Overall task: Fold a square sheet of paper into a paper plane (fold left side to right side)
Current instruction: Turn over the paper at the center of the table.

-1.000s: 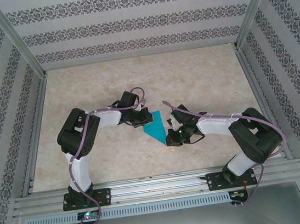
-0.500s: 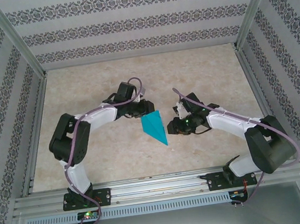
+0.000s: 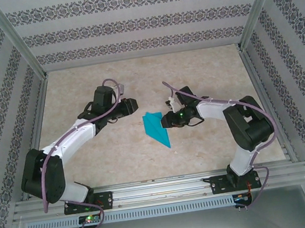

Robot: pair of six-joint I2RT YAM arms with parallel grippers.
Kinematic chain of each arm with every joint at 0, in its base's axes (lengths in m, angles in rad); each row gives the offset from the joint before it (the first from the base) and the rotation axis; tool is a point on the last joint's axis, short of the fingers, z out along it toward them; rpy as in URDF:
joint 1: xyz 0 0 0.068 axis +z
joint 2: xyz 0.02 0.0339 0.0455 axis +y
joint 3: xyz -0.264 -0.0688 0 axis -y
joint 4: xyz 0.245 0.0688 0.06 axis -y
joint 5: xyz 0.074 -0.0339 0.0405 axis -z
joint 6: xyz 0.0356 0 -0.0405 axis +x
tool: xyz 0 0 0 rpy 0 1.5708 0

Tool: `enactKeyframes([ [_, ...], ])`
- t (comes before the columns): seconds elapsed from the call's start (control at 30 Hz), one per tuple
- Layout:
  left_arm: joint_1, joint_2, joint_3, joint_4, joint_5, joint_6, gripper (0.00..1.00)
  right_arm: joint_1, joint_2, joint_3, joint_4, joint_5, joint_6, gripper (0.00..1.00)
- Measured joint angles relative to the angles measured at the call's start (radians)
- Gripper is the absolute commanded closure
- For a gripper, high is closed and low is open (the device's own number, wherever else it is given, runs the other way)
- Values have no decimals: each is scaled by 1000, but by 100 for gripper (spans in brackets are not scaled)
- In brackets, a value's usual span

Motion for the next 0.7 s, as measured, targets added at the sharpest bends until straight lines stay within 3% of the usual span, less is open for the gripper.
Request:
enactKeyframes([
  [0.23, 21, -43, -23, -7, -26, 0, 67, 0, 53, 8, 51, -33, -5, 66],
  [0.53, 40, -74, -26, -15, -33, 0, 64, -7, 52, 8, 90, -68, -3, 99],
  [0.7, 52, -128, -30, -12, -27, -3, 57, -28, -6, 5, 96, -85, 3, 100],
])
